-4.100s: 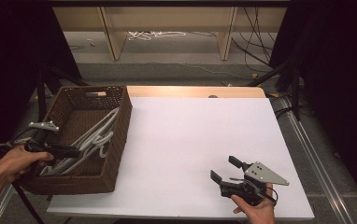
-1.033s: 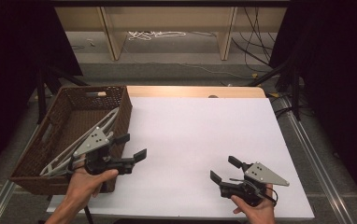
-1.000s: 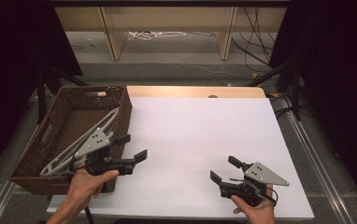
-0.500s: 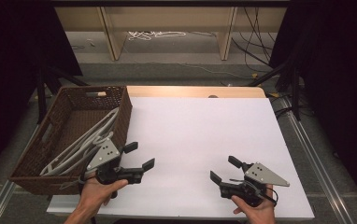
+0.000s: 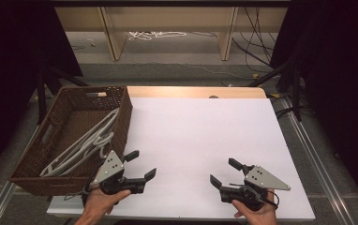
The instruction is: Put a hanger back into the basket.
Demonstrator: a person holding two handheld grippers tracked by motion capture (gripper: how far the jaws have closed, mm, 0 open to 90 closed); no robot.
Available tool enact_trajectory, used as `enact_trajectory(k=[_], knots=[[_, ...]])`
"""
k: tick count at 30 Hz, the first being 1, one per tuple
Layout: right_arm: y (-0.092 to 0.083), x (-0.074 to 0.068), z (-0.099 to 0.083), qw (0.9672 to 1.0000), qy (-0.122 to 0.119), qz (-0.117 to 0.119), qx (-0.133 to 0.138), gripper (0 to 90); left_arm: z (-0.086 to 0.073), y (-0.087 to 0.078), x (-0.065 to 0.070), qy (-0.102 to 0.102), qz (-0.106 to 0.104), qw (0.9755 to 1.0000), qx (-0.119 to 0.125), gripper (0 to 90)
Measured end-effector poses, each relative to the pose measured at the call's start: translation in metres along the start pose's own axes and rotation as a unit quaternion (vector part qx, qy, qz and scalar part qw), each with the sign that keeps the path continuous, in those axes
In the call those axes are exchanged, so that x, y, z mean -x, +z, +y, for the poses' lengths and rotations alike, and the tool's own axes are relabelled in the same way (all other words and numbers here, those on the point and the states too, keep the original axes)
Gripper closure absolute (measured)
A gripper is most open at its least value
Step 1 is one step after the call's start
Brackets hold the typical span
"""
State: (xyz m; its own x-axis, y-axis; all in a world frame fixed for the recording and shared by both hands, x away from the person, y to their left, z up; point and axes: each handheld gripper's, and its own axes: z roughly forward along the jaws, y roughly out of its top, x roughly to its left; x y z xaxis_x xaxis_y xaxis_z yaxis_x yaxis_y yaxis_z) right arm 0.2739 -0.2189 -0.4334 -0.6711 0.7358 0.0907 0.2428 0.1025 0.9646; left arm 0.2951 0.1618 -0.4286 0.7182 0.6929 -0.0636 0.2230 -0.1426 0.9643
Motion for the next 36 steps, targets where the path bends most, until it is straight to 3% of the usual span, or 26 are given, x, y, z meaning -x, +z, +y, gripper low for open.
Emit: enact_trajectory(k=[4, 5, 6, 9, 11, 12, 15, 27, 36], knots=[[-0.001, -0.001, -0.002, 1.0, 0.001, -0.002, -0.006, 15.8, -0.006, -0.004, -0.002, -0.005, 0.004, 1.0, 0.0, 15.8], [-0.002, 0.0, -0.001, 1.0, -0.002, -0.005, -0.007, 15.8, -0.01, -0.006, -0.005, -0.033, -0.001, 0.9995, 0.005, 15.8], [-0.004, 0.001, -0.001, 1.0, 0.001, -0.006, -0.006, 15.8, -0.012, -0.007, -0.005, -0.036, 0.002, 0.9993, 0.008, 15.8], [-0.006, 0.002, -0.001, 0.9999, 0.003, -0.009, -0.005, 15.8, -0.012, -0.01, -0.005, -0.019, 0.01, 0.9998, 0.002, 15.8], [-0.006, 0.002, -0.002, 0.9999, 0.003, -0.01, -0.007, 15.8, -0.012, -0.011, -0.004, -0.03, 0.011, 0.9995, 0.004, 15.8], [-0.006, 0.002, -0.002, 0.9999, 0.003, -0.008, -0.008, 15.8, -0.012, -0.012, -0.005, -0.019, 0.013, 0.9997, 0.003, 15.8], [-0.007, 0.001, -0.002, 0.9999, 0.002, -0.008, -0.012, 15.8, -0.012, -0.01, -0.005, -0.018, 0.005, 0.9998, 0.006, 15.8], [-0.004, 0.0, -0.002, 1.0, -0.004, -0.002, -0.008, 15.8, -0.011, -0.012, -0.006, -0.018, 0.013, 0.9997, 0.005, 15.8], [-0.005, 0.001, -0.002, 0.9999, 0.007, -0.004, -0.011, 15.8, -0.011, -0.011, -0.006, -0.018, 0.011, 0.9998, 0.004, 15.8]])
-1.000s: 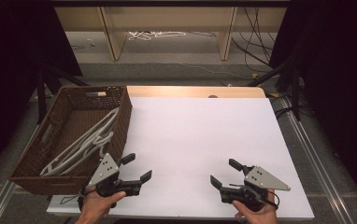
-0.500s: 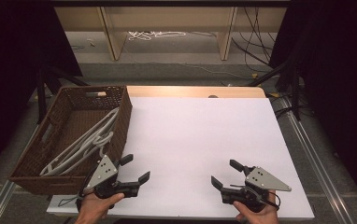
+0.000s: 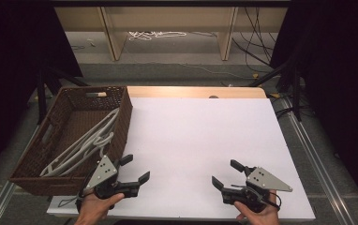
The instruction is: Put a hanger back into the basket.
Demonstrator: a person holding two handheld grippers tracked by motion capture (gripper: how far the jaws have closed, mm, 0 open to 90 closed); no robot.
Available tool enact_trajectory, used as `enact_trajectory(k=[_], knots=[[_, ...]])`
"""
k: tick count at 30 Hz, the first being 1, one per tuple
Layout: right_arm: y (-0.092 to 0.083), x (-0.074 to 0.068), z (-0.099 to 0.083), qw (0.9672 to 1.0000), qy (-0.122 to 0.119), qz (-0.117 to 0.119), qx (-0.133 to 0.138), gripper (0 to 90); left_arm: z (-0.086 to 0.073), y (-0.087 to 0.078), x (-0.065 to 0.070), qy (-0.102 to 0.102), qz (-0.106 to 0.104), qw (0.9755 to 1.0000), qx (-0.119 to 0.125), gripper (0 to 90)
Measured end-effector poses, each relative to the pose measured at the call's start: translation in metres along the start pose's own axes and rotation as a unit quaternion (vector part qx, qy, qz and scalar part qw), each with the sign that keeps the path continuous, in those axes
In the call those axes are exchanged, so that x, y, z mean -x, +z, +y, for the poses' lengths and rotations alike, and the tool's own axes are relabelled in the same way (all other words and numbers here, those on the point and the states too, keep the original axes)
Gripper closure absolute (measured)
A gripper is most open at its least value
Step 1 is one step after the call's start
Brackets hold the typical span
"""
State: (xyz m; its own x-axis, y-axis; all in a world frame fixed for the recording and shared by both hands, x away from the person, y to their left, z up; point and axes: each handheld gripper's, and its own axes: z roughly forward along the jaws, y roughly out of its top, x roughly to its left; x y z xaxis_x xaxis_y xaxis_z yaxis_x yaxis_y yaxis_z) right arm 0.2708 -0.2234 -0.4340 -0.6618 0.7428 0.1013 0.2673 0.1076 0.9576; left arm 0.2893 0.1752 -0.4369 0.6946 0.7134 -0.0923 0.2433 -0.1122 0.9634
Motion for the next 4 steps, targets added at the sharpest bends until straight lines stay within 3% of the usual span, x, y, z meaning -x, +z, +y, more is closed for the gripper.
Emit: enact_trajectory(k=[4], knots=[[-0.0001, -0.0001, 0.0002, 1.0, 0.002, 0.001, -0.001, 15.8, -0.0008, 0.0013, 0.0003, -0.006, -0.004, 1.0, 0.005, 15.8]])
